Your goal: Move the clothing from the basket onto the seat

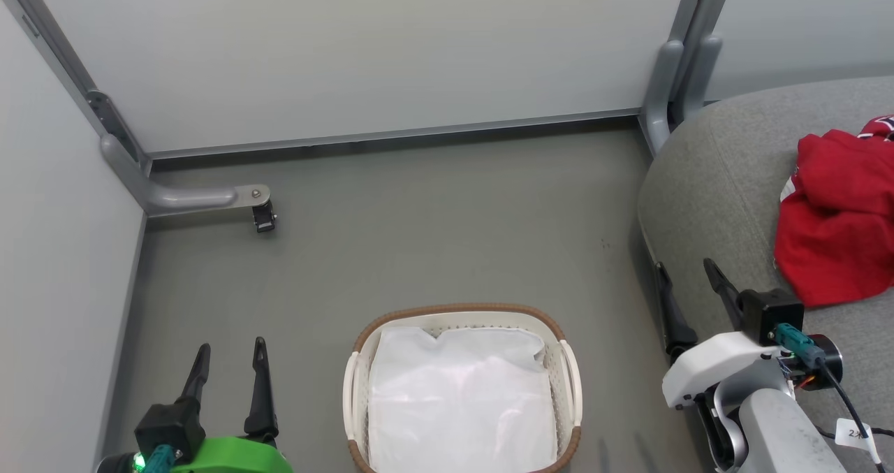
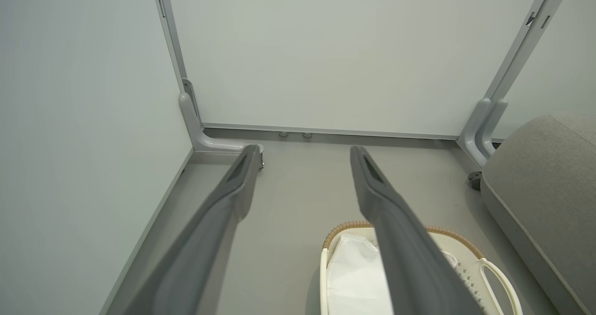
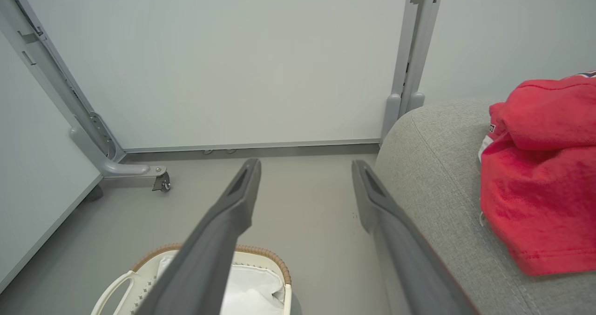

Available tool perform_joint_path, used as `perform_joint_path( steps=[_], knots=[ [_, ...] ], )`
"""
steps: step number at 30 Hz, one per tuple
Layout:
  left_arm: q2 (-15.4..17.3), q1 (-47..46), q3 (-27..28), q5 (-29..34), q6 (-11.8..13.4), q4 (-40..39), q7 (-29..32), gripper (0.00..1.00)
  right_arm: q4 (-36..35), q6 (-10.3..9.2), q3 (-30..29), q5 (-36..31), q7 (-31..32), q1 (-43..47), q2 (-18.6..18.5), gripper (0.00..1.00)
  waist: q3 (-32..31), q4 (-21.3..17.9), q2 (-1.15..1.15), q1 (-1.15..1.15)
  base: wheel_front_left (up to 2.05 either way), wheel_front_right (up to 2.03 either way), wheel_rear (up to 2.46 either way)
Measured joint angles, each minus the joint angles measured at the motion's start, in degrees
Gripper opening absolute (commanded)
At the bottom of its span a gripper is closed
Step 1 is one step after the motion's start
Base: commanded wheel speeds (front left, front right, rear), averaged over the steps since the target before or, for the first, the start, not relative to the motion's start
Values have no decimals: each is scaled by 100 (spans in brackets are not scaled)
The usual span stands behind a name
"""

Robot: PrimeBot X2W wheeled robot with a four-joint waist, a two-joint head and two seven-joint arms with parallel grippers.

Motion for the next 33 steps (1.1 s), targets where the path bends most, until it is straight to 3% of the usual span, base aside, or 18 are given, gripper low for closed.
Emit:
perform_joint_path(
  steps=[7, 8, 15, 33],
  knots=[
    [0, 14, -2, -183, -102, -51, 0, 100, -22, 0, 30, 25, 0, -2, 2, 100, 51, -9, 0, 0, 0, 0, 0],
    [0, 14, -5, -238, -126, -37, 0, 0, -21, 0, 29, 25, 0, -3, 2, 0, 61, -7, 0, 0, 0, 0, 0],
    [-36, 21, -3, -369, -127, 246, 56, 0, 246, 0, 0, 151, 81, 216, 65, 0, 59, -6, 0, 0, 0, 0, 0],
    [-37, -17, 186, -2163, -172, 167, 552, 0, -127, 0, -157, 2049, 550, 351, 59, 0, 25, -19, 0, 0, 0, 0, 0]
  ],
)
